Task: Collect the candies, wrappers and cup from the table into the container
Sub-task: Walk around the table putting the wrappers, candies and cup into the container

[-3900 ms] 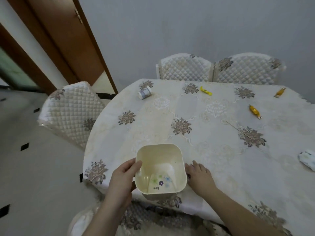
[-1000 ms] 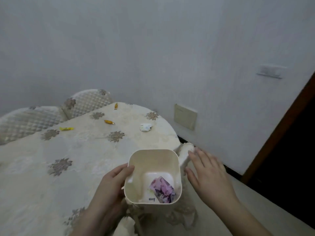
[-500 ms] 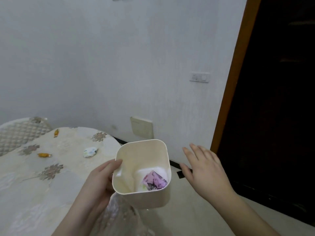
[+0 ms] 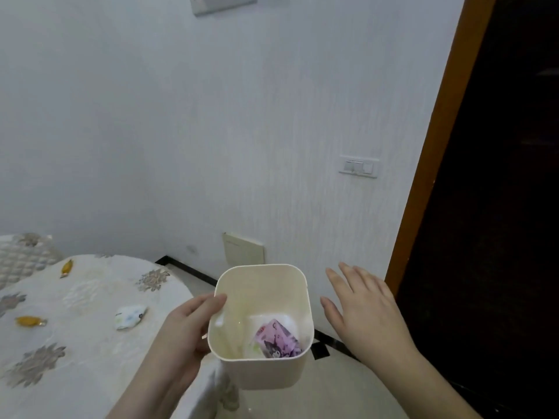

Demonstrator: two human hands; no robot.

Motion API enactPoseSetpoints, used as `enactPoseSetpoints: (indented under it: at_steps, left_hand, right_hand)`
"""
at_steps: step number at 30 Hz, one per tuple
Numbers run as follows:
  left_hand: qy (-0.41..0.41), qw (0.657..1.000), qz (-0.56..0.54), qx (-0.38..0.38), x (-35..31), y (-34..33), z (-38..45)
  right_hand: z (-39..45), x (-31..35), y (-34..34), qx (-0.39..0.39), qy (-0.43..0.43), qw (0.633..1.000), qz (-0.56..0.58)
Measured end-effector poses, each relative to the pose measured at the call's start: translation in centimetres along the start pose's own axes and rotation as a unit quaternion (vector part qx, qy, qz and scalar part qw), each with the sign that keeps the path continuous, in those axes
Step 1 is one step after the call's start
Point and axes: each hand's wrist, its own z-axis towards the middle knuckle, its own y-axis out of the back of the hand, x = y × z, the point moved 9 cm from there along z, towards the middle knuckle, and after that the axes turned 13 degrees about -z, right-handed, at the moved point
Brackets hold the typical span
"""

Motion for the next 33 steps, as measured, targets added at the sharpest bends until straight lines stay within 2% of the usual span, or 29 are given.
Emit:
enactPoseSetpoints:
  at_steps: [13, 24, 29, 33]
  left_hand:
    - [0.034, 0.999, 0.006, 0.013, 0.6, -4.6, 13.3]
    - [0.003, 0.998, 0.028, -0.058, 1.8, -11.4, 22.7]
    - [-0.026, 0.993, 0.021, -0.111, 0.3, -11.6, 24.9]
    - [-0.054, 0.987, 0.016, -0.147, -1.2, -10.7, 26.5]
  right_hand:
    - [12.5, -3.2, -4.1, -0.004, -0.003, 1.000, -0.002]
    - [24.7, -8.4, -10.3, 0.002, 0.067, 0.997, 0.041]
    - [30.4, -7.4, -11.1, -0.007, 0.128, 0.990, 0.058]
    - [34.0, -5.8, -11.3, -0.020, 0.145, 0.985, 0.092]
